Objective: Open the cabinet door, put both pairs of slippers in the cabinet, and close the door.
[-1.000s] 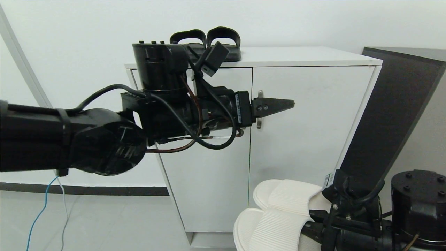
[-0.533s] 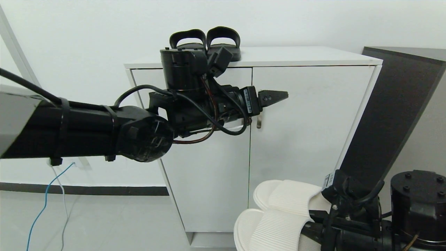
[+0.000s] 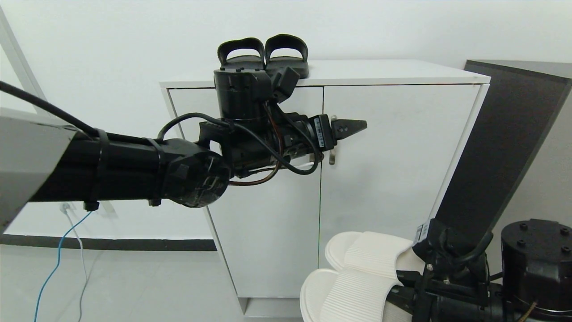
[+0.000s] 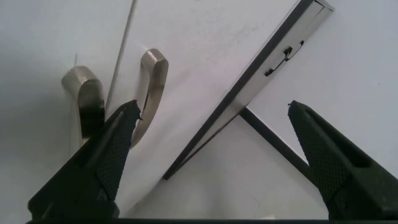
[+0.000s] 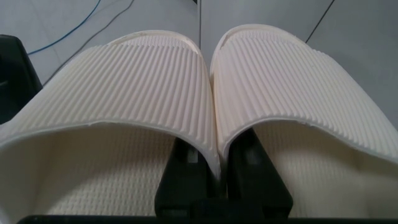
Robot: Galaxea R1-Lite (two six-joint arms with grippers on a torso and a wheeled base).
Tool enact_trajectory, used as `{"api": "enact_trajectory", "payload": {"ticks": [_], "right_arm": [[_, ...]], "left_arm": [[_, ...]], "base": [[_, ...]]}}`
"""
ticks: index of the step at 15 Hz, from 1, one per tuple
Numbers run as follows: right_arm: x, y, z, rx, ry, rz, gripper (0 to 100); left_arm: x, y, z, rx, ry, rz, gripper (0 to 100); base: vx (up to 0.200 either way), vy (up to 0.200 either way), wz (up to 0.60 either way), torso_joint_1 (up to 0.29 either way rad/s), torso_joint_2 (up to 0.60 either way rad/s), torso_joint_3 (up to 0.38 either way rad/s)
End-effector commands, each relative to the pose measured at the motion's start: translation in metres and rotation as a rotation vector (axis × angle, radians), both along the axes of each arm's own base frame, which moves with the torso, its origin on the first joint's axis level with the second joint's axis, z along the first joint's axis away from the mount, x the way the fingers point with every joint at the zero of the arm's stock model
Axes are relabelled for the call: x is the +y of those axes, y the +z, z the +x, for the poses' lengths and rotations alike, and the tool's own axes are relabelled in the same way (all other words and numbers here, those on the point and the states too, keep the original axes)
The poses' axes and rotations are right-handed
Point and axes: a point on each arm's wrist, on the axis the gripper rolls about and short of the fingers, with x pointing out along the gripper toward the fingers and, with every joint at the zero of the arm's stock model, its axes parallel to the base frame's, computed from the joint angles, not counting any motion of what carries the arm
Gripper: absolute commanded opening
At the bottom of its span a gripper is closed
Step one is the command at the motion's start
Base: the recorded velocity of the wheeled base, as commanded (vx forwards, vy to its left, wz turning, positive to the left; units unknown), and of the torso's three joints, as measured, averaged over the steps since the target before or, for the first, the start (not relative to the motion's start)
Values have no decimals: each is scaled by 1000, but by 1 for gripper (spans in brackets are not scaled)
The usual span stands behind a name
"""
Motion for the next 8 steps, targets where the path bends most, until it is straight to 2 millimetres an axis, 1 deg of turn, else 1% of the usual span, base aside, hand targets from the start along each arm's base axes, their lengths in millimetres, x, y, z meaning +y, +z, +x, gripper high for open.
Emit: {"api": "enact_trajectory", "payload": {"ticks": [1,5,8], "right_arm": [[0,0,-1,1,1,-1,0],[-1,-1,-1,3,1,-4,0],[-2,-2,-2,7,3,-7,0]], "left_arm": [[-3,-2,3,-1,1,-1,100],[-9,-4,12,-4,1,-2,100],[-11,-9,14,8,-4,5,100]], "base": [[0,0,0,0,0,0],[0,0,0,0,0,0],[0,0,0,0,0,0]]}}
